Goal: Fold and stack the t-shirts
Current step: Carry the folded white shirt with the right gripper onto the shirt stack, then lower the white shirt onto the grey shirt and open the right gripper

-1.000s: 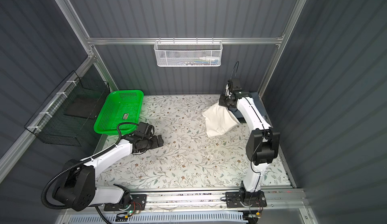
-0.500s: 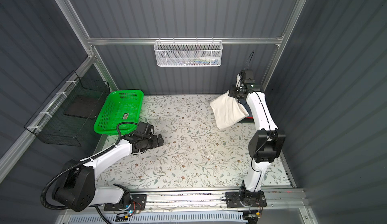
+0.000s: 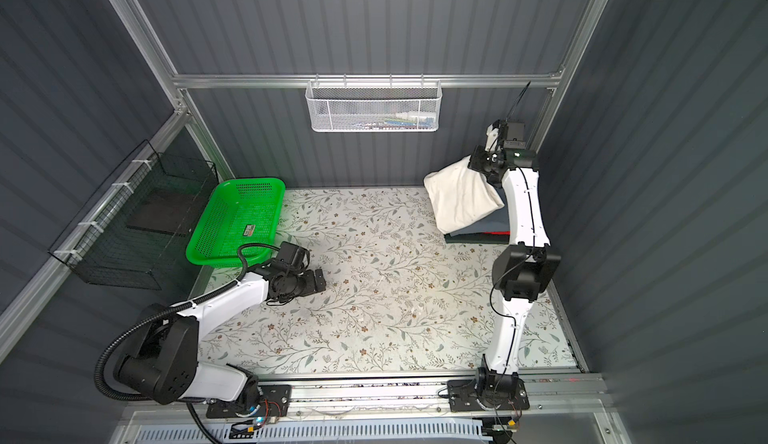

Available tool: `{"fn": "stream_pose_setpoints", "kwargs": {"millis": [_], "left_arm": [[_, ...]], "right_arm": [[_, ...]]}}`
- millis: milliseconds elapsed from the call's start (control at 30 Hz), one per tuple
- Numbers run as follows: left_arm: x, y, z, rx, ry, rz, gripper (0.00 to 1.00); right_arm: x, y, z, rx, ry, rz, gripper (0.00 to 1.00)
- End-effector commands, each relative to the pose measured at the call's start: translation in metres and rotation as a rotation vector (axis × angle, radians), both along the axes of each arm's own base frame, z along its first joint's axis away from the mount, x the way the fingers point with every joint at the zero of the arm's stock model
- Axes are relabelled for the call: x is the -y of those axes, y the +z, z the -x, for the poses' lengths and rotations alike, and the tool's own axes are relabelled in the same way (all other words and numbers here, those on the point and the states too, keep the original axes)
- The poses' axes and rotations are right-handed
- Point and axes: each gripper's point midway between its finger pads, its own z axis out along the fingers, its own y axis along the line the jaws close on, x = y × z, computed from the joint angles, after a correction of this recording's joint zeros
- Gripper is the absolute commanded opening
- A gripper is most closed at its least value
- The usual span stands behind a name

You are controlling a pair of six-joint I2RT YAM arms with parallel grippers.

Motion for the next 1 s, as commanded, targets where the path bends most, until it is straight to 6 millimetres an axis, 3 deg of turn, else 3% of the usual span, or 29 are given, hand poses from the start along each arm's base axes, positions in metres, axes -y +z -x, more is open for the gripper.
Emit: {"fn": "stream_pose_setpoints", "kwargs": {"millis": [0,133,400,833,900,967], "left_arm": [[0.001,0.006,-0.008,0.002,0.003,0.004,1.00],[0.002,0.004,-0.010,-0.006,0.001,-0.003,1.00],[0.005,0.001,-0.017,-0.024,-0.001,-0.009,1.00],[0.014,-0.003,-0.025,-0.047,-0.013,0.008,1.00],[0.015,0.000,-0.027,-0.039,-0.016,0.014,1.00],[0.016,0.003,-0.029,-0.033,-0.018,0.016,1.00]], "right_arm": [[0.013,0.012,-0.012,0.066,-0.016,-0.023,0.00],[0.040,-0.003,-0.022,0.052,-0.079,-0.013,0.00],[0.087,-0.009,-0.028,0.070,-0.174,-0.080,0.00],[0.122,-0.044,-0.041,0.041,-0.272,-0.067,0.01],[0.125,-0.053,-0.045,0.033,-0.283,-0.087,0.41],[0.130,-0.061,-0.045,0.017,-0.306,-0.097,0.71]]}}
